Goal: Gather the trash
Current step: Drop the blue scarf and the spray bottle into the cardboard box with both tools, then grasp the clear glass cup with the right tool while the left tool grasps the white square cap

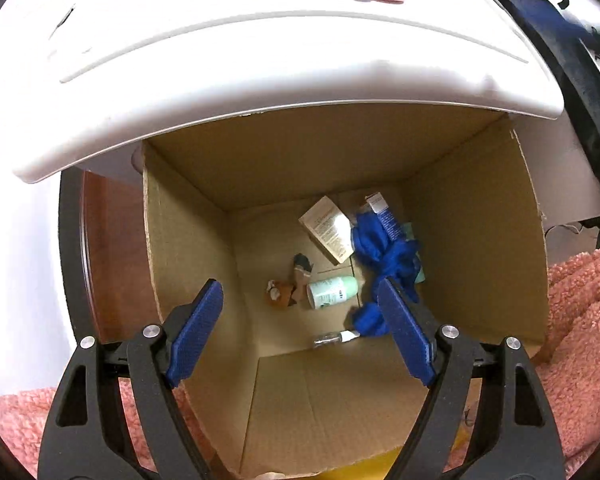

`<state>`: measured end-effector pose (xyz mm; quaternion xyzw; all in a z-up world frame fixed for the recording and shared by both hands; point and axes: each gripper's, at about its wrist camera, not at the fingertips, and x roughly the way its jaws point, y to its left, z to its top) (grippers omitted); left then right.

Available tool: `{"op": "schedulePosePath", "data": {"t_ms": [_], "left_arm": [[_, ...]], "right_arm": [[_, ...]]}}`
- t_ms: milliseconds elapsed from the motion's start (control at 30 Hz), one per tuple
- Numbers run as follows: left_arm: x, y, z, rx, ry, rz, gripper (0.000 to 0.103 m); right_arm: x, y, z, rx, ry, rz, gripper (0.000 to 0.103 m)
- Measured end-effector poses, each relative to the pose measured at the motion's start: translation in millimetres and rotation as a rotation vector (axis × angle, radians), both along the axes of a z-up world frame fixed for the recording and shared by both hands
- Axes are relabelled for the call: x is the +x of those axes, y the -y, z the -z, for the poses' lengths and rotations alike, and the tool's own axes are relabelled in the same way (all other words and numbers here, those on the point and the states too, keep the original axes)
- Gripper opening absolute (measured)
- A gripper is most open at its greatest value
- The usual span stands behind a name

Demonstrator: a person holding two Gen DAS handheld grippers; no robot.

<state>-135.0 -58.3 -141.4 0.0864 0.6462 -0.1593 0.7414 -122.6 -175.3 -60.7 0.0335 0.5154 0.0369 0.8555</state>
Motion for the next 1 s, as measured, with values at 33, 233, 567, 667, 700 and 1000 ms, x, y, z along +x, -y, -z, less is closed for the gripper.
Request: {"op": "schedulePosePath", "data": {"t_ms": [33,233,567,667,700,1000], "left_arm": [[1,-1,1,-0.005,-0.004,-0.002,0.078],[3,-3,5,-0.005,-0.008,0.001,0.078],[-1,5,-1,-0.022,0.013,0.056,0.078],[1,5,-4,-0.026,0.025,0.056,0.078],[1,4,-6,-0.028,0.036,0.052,0.078],[29,9,-49,-0.050,0.242,0.008,0.078]], "right_arm": [[20,-8,1,-0.008,0.018,-0.010,0.086],[97,-38,35,-0.021,-0.022,0.015,0.086],[117,-36,55,-0.054,-0.093,0.051,0.047],[102,-28,36,-0.048,-0.061,0.042,0.047],[99,-27,30,-0.046,-0.051,0.037,0.047],[-6,8,-27,-0.032,0.034,-0.025,0.047]]}}
